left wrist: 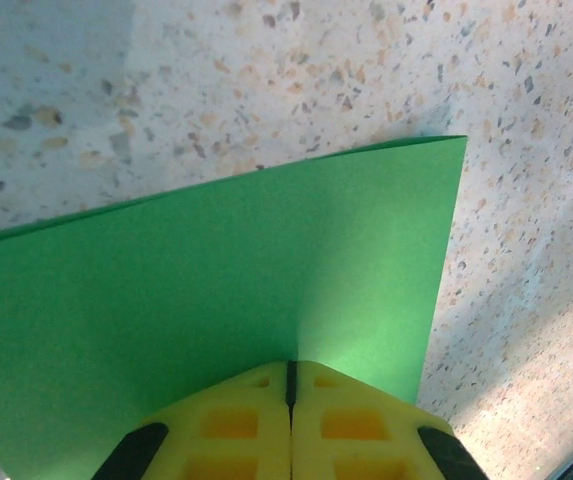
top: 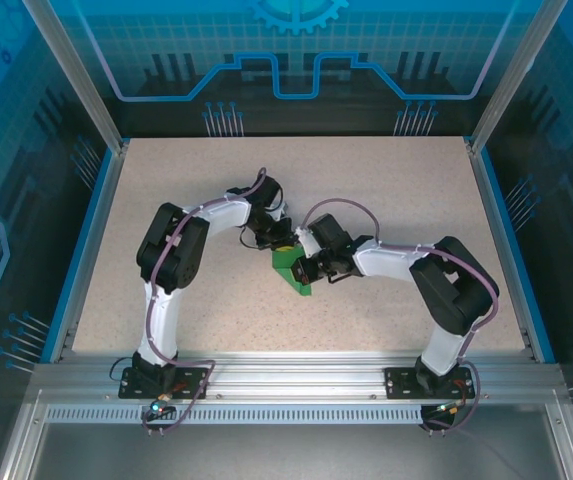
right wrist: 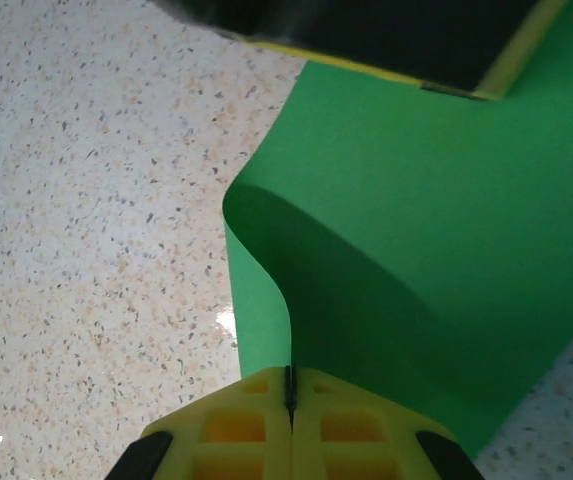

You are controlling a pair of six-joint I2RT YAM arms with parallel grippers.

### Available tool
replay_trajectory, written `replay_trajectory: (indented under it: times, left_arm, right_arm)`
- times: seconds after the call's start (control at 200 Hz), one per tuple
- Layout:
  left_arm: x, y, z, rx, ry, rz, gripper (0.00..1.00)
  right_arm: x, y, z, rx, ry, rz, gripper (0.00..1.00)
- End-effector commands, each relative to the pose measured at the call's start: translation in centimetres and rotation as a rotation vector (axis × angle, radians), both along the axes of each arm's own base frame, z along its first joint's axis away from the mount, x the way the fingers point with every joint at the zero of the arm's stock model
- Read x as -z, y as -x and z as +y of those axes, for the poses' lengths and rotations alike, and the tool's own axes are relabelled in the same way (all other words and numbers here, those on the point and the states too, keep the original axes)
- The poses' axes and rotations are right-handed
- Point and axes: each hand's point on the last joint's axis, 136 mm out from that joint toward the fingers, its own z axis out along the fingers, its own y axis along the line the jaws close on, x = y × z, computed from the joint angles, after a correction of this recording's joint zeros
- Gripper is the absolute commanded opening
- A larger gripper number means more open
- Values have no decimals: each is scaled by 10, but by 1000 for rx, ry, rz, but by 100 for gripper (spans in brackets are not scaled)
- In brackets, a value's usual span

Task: Fold a paper plane with a square sheet of paper (fold left side to right side)
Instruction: Third fold the triangle at the center of the table.

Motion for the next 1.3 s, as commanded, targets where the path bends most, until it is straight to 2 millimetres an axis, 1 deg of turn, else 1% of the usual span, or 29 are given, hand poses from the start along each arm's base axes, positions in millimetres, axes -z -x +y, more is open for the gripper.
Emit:
replay_trajectory:
  times: [0.0, 0.305, 0.665, 1.045, 1.296]
  left_arm:
    - [28, 18, 6, 27, -65, 82, 5]
    - [29, 19, 6, 27, -66, 84, 5]
    - [30, 19, 5, 30, -66, 86, 4]
    - [32, 20, 5, 30, -65, 92, 4]
    - [31, 20, 5, 30, -63, 91, 4]
  right_arm:
    - [8, -7, -10, 47, 23, 12, 1]
    - [15, -12, -19, 90, 53, 23, 0]
    - [21, -16, -24, 122, 81, 38, 0]
    - [18, -20, -25, 135, 83, 28, 1]
    - [13, -22, -22, 132, 66, 13, 1]
